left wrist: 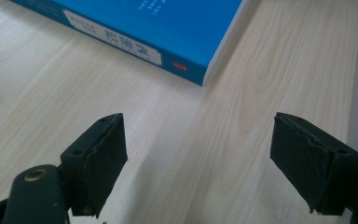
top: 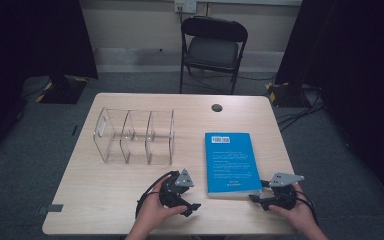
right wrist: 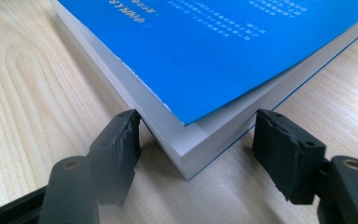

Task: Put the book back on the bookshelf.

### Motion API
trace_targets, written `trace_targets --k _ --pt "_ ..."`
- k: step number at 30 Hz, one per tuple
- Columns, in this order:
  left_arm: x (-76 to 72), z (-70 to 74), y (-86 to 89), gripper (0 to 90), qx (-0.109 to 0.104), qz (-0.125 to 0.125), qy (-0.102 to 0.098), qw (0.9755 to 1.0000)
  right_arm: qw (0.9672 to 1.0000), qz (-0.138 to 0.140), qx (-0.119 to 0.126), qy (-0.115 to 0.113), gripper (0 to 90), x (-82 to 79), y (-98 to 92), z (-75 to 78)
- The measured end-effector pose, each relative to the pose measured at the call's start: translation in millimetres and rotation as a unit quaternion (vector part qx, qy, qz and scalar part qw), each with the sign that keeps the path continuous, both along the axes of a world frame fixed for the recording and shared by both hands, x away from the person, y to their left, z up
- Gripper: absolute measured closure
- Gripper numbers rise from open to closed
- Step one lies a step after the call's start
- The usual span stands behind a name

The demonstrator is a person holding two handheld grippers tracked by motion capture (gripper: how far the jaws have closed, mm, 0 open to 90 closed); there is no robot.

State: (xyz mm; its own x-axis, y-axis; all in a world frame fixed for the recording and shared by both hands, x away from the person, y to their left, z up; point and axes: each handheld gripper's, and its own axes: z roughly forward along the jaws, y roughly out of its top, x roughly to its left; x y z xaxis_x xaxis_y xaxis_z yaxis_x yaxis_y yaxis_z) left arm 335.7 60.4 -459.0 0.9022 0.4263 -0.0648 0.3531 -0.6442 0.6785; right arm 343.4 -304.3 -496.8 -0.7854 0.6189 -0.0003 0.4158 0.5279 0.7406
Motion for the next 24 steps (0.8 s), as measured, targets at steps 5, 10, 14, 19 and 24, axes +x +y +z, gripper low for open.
trace_targets --k 5,10,14,19,24 --pt "1.3 0.2 -8.9 18.3 0.0 -0.005 0.002 1.0 1.0 -0.002 0.003 -0.001 31.4 -0.3 -0.2 -0.9" --pt "1.7 1.0 -18.0 18.3 0.002 -0.012 -0.002 0.9999 1.0 -0.004 0.006 -0.004 30.0 -1.3 0.4 -2.0" --pt "2.6 0.6 -22.5 18.3 0.005 -0.019 -0.002 0.9998 1.0 -0.005 0.006 -0.005 30.1 -1.4 0.7 -2.1" --pt "1.9 -0.5 -24.7 18.3 0.009 -0.024 -0.001 0.9997 0.9999 -0.007 0.008 -0.004 30.5 -1.4 0.9 -2.0" --pt "2.9 0.9 -24.5 18.3 0.005 -0.026 0.001 0.9997 1.0 -0.002 0.002 -0.003 31.2 -0.8 0.6 -0.9"
